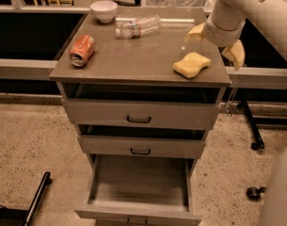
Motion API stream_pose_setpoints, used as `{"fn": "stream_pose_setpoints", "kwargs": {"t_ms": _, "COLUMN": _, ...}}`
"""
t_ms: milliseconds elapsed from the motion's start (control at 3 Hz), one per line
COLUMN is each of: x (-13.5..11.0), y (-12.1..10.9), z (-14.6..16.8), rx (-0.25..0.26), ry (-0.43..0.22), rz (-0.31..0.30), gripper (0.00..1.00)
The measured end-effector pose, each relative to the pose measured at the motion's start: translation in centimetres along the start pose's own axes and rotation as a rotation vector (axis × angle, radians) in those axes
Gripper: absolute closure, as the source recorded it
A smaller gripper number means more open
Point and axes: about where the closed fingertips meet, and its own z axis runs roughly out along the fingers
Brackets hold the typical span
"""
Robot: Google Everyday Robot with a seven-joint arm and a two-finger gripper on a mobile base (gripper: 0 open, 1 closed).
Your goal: Place sponge into bottom drawer
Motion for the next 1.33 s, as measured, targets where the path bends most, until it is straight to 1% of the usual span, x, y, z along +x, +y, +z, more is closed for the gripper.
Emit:
{"fn": "stream_pose_setpoints", "kwargs": {"t_ms": 333, "x": 0.7, "y": -3.2, "z": 4.1, "rx": 0.003, "ry": -0.067, "rz": -0.067, "gripper": 0.0}}
{"fn": "stream_pose_setpoints", "kwargs": {"t_ms": 667, "x": 0.7, "y": -3.3, "z": 4.2, "rx": 0.004, "ry": -0.07, "rz": -0.066, "gripper": 0.0}}
{"fn": "stream_pose_setpoints", "kwargs": {"t_ms": 1000, "x": 0.2, "y": -3.4, "z": 4.9, "rx": -0.039, "ry": -0.072, "rz": -0.085, "gripper": 0.0}}
{"fn": "stream_pose_setpoints", "kwargs": {"t_ms": 1333, "x": -0.3, "y": -4.1, "z": 4.5, "rx": -0.088, "ry": -0.07, "rz": -0.09, "gripper": 0.0}}
